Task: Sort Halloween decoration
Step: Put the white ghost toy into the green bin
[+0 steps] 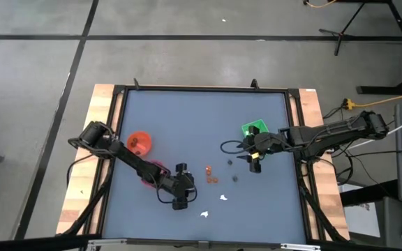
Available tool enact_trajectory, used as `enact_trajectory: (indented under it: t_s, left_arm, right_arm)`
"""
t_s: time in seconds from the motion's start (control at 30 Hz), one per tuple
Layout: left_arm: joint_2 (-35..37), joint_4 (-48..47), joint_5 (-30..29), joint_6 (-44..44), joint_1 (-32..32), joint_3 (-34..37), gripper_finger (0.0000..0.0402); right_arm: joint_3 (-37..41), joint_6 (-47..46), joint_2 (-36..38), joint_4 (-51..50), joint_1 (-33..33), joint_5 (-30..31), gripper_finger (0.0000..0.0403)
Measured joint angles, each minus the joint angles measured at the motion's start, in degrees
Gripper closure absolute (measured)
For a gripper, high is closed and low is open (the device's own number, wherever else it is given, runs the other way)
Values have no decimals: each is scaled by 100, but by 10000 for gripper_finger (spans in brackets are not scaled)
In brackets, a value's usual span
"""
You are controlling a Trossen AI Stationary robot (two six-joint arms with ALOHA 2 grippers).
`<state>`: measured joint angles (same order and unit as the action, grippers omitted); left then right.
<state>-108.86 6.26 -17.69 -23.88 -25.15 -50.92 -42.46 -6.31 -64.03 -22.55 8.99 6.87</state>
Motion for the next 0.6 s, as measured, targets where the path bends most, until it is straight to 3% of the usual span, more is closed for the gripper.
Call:
enact_trajectory:
  t_s: [0.4, 0.6]
  left_arm:
    - [-11, -44, -9, 2, -2, 0, 248]
    - [-17, -48, -55, 38, -7, 2, 269]
  right_arm:
    - [0, 15, 0, -2, 0, 0, 203]
    - [0, 17, 0, -2, 0, 2, 203]
